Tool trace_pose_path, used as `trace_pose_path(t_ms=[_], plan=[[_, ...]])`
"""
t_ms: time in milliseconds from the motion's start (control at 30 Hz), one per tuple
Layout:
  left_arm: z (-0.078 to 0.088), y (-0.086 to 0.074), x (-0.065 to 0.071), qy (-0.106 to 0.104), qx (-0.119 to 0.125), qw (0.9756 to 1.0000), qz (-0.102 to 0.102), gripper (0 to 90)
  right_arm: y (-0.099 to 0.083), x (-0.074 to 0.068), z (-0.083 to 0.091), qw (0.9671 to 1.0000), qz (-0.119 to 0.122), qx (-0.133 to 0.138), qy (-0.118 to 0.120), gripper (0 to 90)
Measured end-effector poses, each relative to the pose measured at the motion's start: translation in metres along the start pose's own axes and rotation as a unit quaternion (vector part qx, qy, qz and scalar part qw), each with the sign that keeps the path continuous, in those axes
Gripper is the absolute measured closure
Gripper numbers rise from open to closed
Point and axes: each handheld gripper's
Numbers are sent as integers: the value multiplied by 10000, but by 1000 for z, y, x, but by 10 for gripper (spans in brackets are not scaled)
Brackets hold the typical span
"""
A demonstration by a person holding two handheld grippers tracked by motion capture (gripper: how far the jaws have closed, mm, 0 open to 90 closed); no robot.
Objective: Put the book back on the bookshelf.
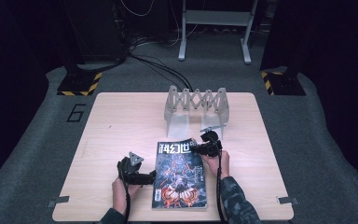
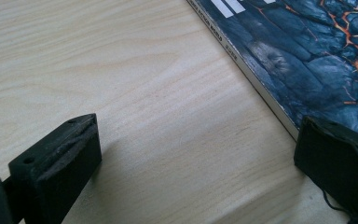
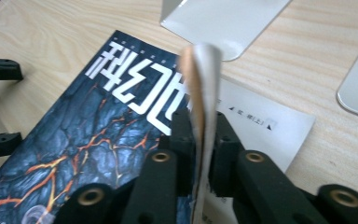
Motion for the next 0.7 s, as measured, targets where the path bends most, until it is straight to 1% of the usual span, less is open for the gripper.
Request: trace_pose_path(t_ms=[33,67,100,133,167,200,233,267,300,333,367,400,433,467,500,533,567,600,633,667,700], plan=[[0,0,0,0,0,10000,0,4,0,0,0,10000,0,0,0,860],[0,0,0,-14,-3,10000,-10,4,1,-4,3,9999,89,66,26,879],[0,0,0,-14,-3,10000,-10,4,1,-4,3,9999,89,66,26,879],[0,0,-1,-55,-5,10000,-63,4,1,-7,5,9998,157,158,21,883],[0,0,-1,-55,-5,10000,-63,4,1,-7,5,9998,157,158,21,883],[0,1,-2,-96,-35,9999,-107,4,1,-7,6,9996,187,189,29,884],[0,1,-4,-152,-88,9996,-241,4,1,-10,9,9996,179,207,34,885],[-1,3,-6,-221,-79,9993,-276,3,1,-11,11,9991,269,312,47,885],[-1,3,-7,-271,-154,9989,-349,2,1,-13,13,9990,268,341,82,886],[-1,3,-7,-271,-154,9989,-349,2,1,-13,13,9990,268,341,82,886],[0,6,-8,-327,-284,9982,-413,3,1,-16,16,9987,306,409,92,886],[0,6,-8,-327,-284,9982,-413,4,1,-16,16,9987,306,409,92,886],[0,7,-9,-330,-329,9977,-496,4,2,-18,17,9985,328,436,105,886],[0,9,-9,-418,-389,9977,-354,8,2,-19,18,9979,429,485,99,886],[1,10,-10,-513,-372,9975,-314,9,2,-22,20,9975,468,518,97,886],[1,11,-12,-619,-350,9972,-238,20,3,-26,22,9967,553,594,83,887],[1,12,-13,-695,-319,9970,-125,21,3,-28,24,9963,581,629,91,887],[3,15,-14,-775,-342,9964,-84,19,3,-30,25,9958,611,669,96,887],[3,15,-14,-775,-342,9964,-84,18,3,-30,25,9958,611,669,96,887],[2,16,-13,-789,-310,9964,-55,18,3,-32,26,9945,718,764,74,887],[4,18,-15,-865,-370,9955,-116,17,3,-34,27,9937,780,800,68,887]])
Point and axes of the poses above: each handheld gripper's, and its own axes: z roughly backward along the jaws, y roughly out of its top, x roughly to its right
